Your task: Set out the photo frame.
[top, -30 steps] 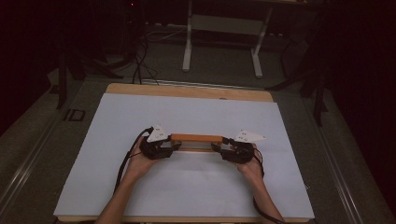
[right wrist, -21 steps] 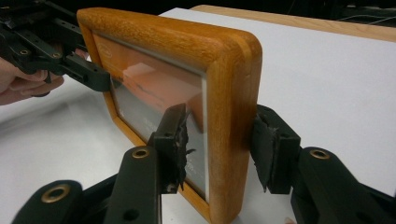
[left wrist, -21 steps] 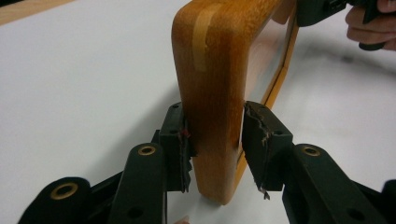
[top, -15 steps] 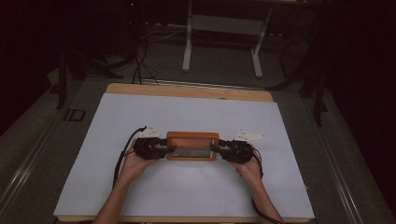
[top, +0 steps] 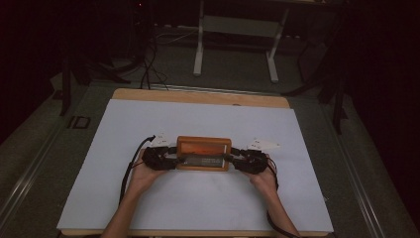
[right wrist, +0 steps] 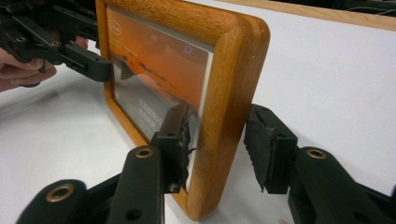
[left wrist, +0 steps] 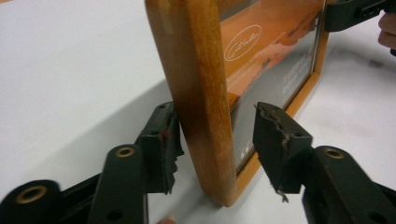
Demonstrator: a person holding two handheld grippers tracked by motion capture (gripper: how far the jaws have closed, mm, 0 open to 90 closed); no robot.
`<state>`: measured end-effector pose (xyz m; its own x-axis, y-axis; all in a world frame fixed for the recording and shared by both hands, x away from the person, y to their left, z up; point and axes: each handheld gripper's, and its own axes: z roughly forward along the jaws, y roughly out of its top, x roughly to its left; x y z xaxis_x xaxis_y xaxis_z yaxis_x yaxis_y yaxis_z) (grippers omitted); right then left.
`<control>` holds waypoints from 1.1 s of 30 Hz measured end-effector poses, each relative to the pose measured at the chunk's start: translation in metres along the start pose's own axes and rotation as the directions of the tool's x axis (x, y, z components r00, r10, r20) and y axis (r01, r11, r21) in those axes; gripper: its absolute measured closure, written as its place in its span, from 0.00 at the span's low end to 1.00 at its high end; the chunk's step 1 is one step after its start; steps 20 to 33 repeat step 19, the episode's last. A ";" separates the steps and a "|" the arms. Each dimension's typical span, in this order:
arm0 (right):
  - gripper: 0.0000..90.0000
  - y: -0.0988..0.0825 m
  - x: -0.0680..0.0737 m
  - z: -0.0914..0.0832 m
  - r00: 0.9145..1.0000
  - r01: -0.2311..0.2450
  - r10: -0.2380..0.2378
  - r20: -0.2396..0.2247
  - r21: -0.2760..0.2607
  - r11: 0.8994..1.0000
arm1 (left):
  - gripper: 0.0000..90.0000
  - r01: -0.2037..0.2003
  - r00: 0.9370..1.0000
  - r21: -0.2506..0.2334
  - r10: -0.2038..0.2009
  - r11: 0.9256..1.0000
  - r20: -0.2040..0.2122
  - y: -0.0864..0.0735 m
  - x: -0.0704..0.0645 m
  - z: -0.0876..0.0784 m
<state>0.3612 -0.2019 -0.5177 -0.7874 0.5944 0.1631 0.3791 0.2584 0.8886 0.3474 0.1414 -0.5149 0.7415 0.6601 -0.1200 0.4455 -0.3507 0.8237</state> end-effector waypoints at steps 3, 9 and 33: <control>0.61 0.000 -0.001 -0.003 1.000 -0.001 0.001 -0.003 -0.003 1.000 | 0.52 0.010 1.000 -0.008 -0.010 1.000 -0.002 -0.001 0.001 -0.004; 0.58 0.002 -0.001 -0.007 1.000 0.010 -0.010 0.009 -0.003 1.000 | 0.49 0.006 1.000 -0.002 -0.006 1.000 0.001 -0.002 0.000 -0.010; 0.53 0.008 -0.001 -0.022 0.998 0.059 -0.059 0.009 0.027 0.998 | 0.43 0.027 0.998 -0.007 -0.027 1.000 -0.056 -0.005 0.003 -0.027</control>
